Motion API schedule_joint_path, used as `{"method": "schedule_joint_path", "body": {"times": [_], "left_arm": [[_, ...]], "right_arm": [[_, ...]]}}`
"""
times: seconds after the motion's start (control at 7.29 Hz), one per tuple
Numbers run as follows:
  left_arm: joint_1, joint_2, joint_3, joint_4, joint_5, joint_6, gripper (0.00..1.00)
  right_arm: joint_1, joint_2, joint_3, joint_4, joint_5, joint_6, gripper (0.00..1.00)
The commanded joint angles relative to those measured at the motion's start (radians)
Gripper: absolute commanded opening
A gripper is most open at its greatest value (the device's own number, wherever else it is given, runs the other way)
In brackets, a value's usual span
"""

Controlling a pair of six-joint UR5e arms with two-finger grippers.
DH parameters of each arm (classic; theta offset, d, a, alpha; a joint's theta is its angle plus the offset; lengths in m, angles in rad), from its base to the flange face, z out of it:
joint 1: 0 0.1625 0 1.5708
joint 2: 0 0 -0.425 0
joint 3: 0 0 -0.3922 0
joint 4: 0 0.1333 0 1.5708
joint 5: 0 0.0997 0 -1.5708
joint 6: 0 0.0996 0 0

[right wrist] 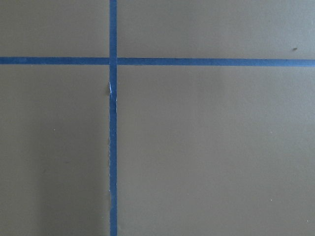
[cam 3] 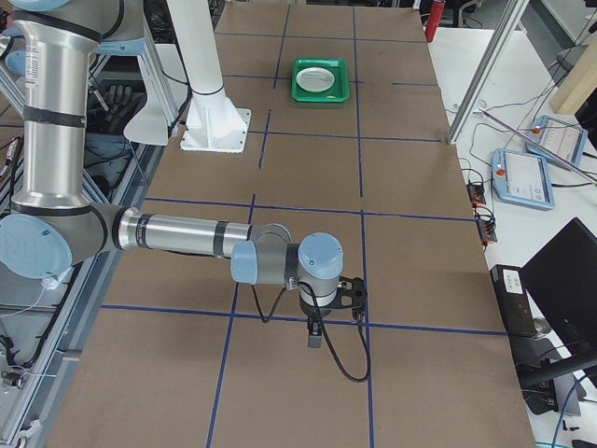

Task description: Place spoon

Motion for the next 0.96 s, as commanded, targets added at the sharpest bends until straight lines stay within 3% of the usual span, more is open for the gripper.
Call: {"method": "schedule_joint_path", "body": {"times": [0.0, 0.82], "left_arm": [[-0.116, 0.104, 0.023, 0.003, -0.106, 0.181, 1.0], [-0.133, 0.092, 0.077, 0.0, -0.085, 0.182, 1.0]], "right_arm": [[0.0, 0.0, 0.0, 0.0, 0.0, 0.0, 1.0], [0.0, 0.0, 0.0, 0.002, 0.0, 0.0, 1.0]]}}
